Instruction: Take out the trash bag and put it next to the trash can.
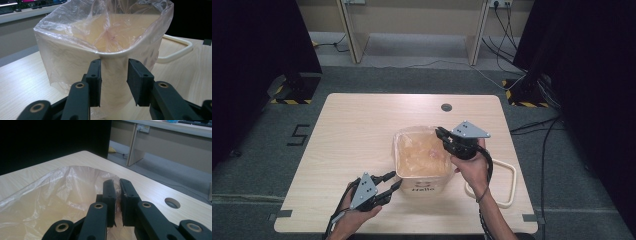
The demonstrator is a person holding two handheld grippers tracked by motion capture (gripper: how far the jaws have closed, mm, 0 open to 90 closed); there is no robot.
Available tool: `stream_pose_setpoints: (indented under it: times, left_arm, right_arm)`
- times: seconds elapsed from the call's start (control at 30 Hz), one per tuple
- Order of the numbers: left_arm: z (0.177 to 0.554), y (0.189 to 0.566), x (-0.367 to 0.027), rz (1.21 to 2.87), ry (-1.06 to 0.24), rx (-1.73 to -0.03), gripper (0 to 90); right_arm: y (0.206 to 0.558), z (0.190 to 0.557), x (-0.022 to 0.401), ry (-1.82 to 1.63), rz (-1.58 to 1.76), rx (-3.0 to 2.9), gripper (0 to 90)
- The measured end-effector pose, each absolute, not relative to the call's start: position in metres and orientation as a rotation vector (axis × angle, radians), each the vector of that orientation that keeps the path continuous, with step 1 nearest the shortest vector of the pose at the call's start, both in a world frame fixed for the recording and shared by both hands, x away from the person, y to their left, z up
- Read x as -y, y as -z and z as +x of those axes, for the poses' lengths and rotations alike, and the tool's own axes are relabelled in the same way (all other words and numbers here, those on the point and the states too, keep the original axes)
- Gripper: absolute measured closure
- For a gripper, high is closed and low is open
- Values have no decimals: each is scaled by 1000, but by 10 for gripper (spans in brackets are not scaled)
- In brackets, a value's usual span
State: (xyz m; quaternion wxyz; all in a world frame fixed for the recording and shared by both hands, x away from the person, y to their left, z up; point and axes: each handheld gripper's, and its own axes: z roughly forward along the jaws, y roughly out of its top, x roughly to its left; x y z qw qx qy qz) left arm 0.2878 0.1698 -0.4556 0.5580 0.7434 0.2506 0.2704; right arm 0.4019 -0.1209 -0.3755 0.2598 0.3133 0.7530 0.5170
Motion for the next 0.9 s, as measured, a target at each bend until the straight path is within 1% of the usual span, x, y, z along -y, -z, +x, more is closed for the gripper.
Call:
stream_pose_setpoints:
  times: [0.03,0.2,0.27,0.47,0.53,0.67,0.77,0.9]
  left_arm:
    - [287,455,-170,1752,-646,-588,598]
    - [283,450,-167,1739,-700,-549,515]
    - [281,449,-166,1731,-702,-537,497]
    - [280,444,-161,1721,-688,-502,485]
    - [281,442,-161,1717,-651,-506,491]
    - [280,437,-160,1706,-655,-494,495]
    - [281,431,-159,1704,-618,-482,500]
    - [285,428,-155,1718,-512,-480,506]
  right_arm:
    - [373,401,121,-1408,848,-2032,847]
    - [368,402,121,-1438,849,-2011,854]
    - [367,402,121,-1452,854,-2004,855]
    - [367,403,124,-1456,863,-2001,855]
    - [367,404,125,-1460,867,-2002,855]
    - [367,405,125,-1468,866,-2004,855]
    - [368,405,124,-1467,866,-2008,855]
    - [368,406,125,-1467,873,-2011,853]
